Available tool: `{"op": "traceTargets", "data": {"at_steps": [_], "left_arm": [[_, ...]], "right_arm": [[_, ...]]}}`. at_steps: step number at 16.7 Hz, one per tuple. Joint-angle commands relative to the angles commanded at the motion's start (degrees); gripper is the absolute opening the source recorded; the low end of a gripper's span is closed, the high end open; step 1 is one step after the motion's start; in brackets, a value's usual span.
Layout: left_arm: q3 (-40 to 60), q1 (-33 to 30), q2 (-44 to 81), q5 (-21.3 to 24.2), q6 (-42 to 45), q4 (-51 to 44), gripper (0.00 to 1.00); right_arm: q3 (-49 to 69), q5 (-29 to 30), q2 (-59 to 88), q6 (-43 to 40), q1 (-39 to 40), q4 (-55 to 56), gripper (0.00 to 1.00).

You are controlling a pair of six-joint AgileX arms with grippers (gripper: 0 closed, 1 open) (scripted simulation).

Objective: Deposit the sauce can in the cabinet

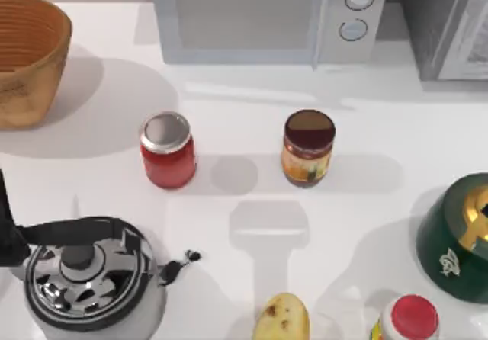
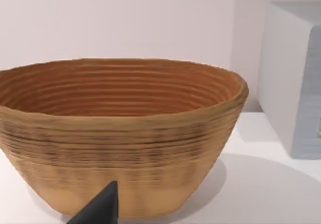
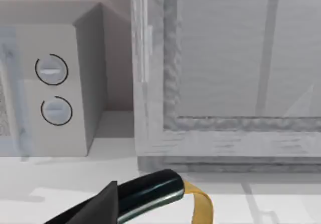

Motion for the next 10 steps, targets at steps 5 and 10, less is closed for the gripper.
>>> {"op": "traceTargets", "data": {"at_steps": [5,10], "left_arm": [[0.0,0.0,0.0,0.0,0.0,0.0,1.0],[0.0,0.0,0.0,0.0,0.0,0.0,1.0]], "right_arm": [[2.9,-2.3,3.3,0.2,0.7,-0.4,1.0],[14.8,-12.3,19.3,-4.6,4.0,-1.9,1.0]]}}
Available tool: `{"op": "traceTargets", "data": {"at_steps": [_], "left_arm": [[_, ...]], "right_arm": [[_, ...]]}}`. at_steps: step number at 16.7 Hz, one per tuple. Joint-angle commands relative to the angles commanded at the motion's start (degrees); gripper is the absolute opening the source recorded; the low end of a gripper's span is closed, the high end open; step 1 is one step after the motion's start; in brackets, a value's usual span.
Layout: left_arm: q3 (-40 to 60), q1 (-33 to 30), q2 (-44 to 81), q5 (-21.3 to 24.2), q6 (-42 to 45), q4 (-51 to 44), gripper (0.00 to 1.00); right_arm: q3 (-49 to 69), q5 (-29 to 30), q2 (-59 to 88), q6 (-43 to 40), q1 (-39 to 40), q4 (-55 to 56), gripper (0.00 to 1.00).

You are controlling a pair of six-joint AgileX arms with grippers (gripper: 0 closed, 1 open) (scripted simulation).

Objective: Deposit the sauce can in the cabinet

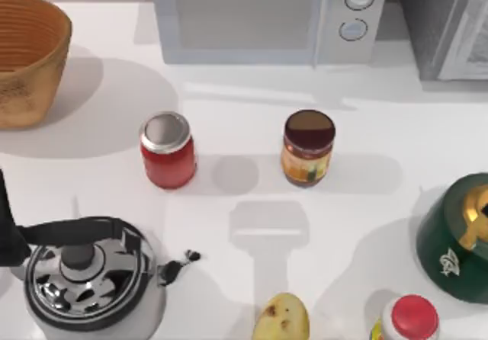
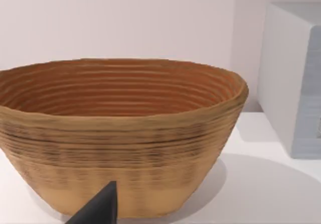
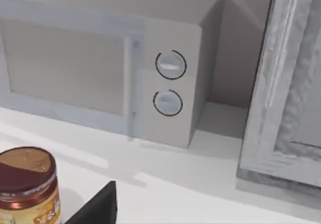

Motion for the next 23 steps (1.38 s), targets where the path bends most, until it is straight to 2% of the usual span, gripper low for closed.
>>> {"op": "traceTargets", "data": {"at_steps": [8,15,19,23], "left_arm": [[0.0,0.0,0.0,0.0,0.0,0.0,1.0],[0.0,0.0,0.0,0.0,0.0,0.0,1.0],[0.0,0.0,0.0,0.0,0.0,0.0,1.0],[0.0,0.0,0.0,0.0,0.0,0.0,1.0]], "right_arm": [[27.1,-25.1,43.8,-18.9,5.9,-1.1,1.0],[47.8,-47.3,85.2,-37.4,6.4,3.2,1.0],[53.9,-57.3,102.9,-45.7,4.8,6.6,1.0],[53.9,-63.3,111.6,-50.3,2.5,8.8,1.0]]}}
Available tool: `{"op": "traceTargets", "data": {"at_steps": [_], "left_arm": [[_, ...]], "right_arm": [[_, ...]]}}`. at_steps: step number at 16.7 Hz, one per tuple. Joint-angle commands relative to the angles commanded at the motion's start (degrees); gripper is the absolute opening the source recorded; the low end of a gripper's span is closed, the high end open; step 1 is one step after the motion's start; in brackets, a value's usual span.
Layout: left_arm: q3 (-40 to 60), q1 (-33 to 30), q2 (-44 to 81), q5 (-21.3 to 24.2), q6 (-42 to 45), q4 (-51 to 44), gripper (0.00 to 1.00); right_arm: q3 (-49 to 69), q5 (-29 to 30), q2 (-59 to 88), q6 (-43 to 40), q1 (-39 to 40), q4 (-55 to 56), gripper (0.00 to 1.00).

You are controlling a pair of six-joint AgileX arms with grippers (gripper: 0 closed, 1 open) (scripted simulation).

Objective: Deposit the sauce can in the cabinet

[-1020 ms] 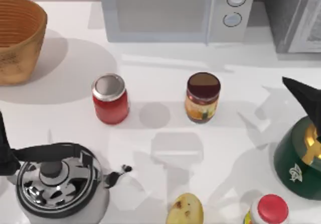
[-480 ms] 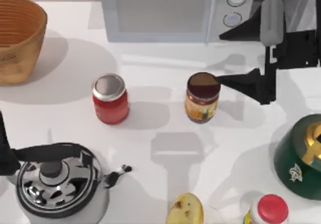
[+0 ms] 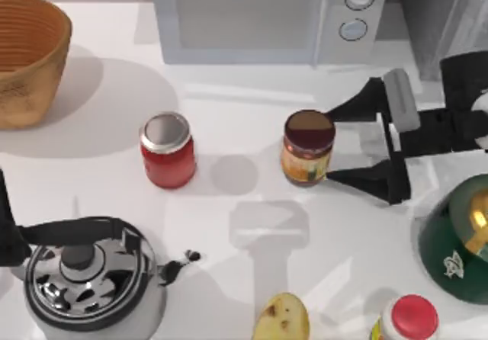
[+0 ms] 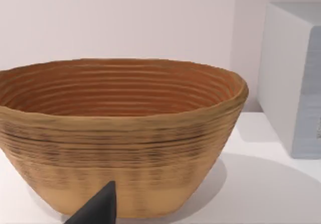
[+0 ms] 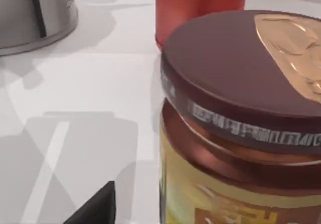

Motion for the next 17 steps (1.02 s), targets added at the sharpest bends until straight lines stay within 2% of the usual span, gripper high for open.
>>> {"op": "traceTargets", "data": {"at_steps": [8,17], "left_arm": [[0.0,0.0,0.0,0.0,0.0,0.0,1.0],[0.0,0.0,0.0,0.0,0.0,0.0,1.0]], "right_arm": [[-0.1,-0.2,0.6,0.4,0.1,0.5,1.0],[2.9,4.4,0.4,17.5,6.3,14.0,1.0]]}}
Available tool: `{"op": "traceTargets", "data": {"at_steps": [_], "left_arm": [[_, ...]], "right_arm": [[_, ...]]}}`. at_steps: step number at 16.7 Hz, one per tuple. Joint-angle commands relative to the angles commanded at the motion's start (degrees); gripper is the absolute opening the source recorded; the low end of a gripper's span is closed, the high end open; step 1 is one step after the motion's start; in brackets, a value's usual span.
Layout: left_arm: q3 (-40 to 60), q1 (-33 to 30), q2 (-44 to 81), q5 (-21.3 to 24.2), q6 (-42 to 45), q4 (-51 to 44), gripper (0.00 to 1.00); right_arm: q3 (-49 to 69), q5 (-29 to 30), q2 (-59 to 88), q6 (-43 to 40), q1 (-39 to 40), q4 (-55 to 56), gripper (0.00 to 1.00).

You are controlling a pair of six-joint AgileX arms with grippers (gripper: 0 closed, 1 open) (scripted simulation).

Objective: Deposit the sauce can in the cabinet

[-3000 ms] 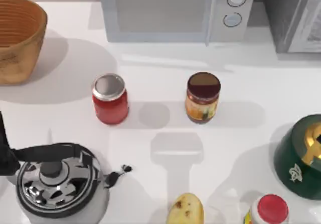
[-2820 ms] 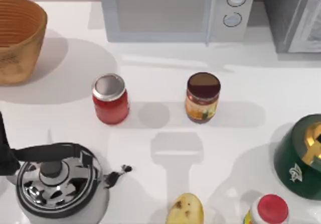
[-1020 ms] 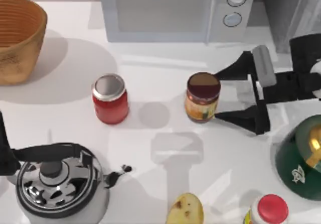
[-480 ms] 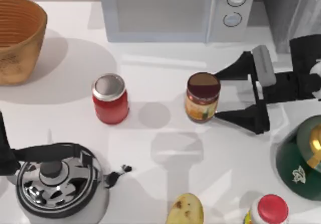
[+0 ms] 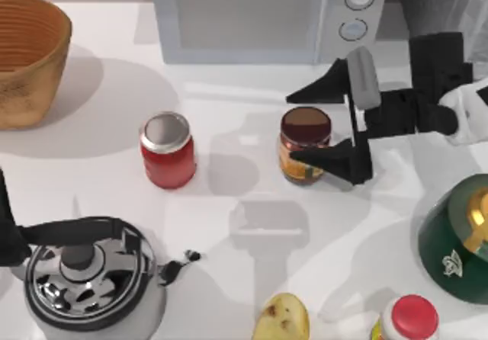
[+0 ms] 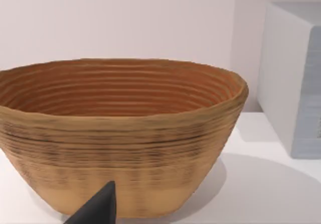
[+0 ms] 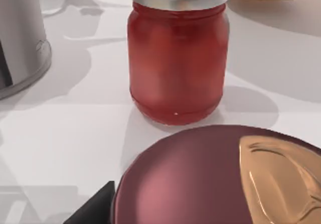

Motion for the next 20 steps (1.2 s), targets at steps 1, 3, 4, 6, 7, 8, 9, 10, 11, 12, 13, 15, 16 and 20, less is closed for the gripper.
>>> {"op": "traceTargets", "data": {"at_steps": [1,3,4,6,7,8,9,10,11,12,13,15,16,20], "left_arm": [[0.0,0.0,0.0,0.0,0.0,0.0,1.0],[0.0,0.0,0.0,0.0,0.0,0.0,1.0],[0.0,0.0,0.0,0.0,0.0,0.0,1.0],[0.0,0.0,0.0,0.0,0.0,0.0,1.0],[0.0,0.0,0.0,0.0,0.0,0.0,1.0],[0.0,0.0,0.0,0.0,0.0,0.0,1.0],[0.0,0.0,0.0,0.0,0.0,0.0,1.0],[0.0,0.0,0.0,0.0,0.0,0.0,1.0],[0.0,0.0,0.0,0.0,0.0,0.0,1.0],[0.0,0.0,0.0,0.0,0.0,0.0,1.0],[0.0,0.0,0.0,0.0,0.0,0.0,1.0],[0.0,0.0,0.0,0.0,0.0,0.0,1.0],[0.0,0.0,0.0,0.0,0.0,0.0,1.0],[0.0,0.0,0.0,0.0,0.0,0.0,1.0]], "right_arm": [[-0.3,0.5,0.4,1.4,0.7,2.1,1.0],[-1.4,1.1,1.6,3.2,1.5,6.0,1.0],[-2.1,1.2,2.3,3.6,1.7,7.8,1.0],[-3.5,1.1,3.6,3.7,1.7,10.5,1.0],[-4.0,1.0,4.1,3.5,1.5,11.4,1.0],[-4.5,0.9,4.4,3.4,1.5,12.0,1.0],[-4.7,0.9,4.5,3.3,1.4,12.2,1.0],[-4.7,0.9,4.5,3.3,1.4,12.2,1.0],[-4.7,0.9,4.5,3.3,1.4,12.2,1.0],[-4.7,0.9,4.5,3.3,1.4,12.2,1.0],[-4.7,0.9,4.5,3.3,1.4,12.2,1.0],[-4.7,0.9,4.5,3.3,1.4,12.2,0.85],[-4.7,0.9,4.5,3.3,1.4,12.2,0.77],[-4.7,0.9,4.5,3.3,1.4,12.2,0.47]]}}
